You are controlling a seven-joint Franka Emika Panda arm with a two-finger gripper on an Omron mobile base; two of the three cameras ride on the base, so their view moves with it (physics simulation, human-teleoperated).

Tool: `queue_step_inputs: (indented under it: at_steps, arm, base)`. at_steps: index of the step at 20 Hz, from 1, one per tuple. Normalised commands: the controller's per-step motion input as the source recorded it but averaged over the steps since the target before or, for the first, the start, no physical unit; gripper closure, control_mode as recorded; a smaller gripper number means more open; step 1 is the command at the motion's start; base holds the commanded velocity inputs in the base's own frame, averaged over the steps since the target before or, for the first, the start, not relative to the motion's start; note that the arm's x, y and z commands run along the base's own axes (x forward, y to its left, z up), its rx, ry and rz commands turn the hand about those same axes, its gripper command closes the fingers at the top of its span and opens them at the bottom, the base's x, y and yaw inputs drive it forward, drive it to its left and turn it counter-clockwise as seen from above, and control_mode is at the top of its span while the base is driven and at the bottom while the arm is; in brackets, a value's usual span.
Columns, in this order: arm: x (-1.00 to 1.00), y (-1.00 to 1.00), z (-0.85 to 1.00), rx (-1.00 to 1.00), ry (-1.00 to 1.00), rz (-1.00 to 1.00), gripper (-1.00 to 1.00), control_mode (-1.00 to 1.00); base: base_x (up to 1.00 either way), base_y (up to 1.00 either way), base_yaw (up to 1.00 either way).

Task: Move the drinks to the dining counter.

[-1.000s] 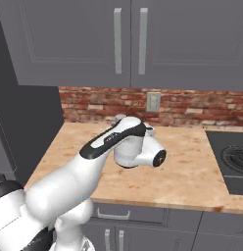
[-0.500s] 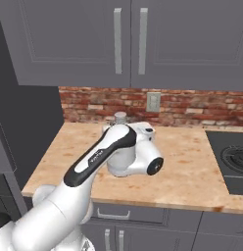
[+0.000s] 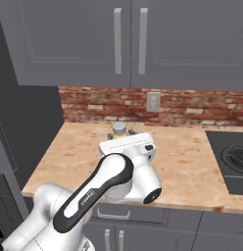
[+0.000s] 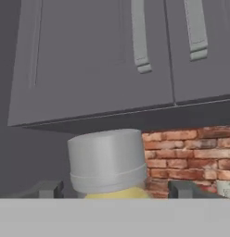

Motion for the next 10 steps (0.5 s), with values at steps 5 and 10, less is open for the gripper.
queue_step_inputs:
  at_steps: [5, 10]
  arm:
    - [-0.09, 0.0, 0.0, 0.0, -0.03, -0.01, 1.0, 1.0]
    - [0.0, 0.0, 0.0, 0.0, 0.0, 0.0, 1.0, 1.0]
  base:
    - [-0.28, -0.11, -0.09]
    - [0.0, -0.45, -0.48]
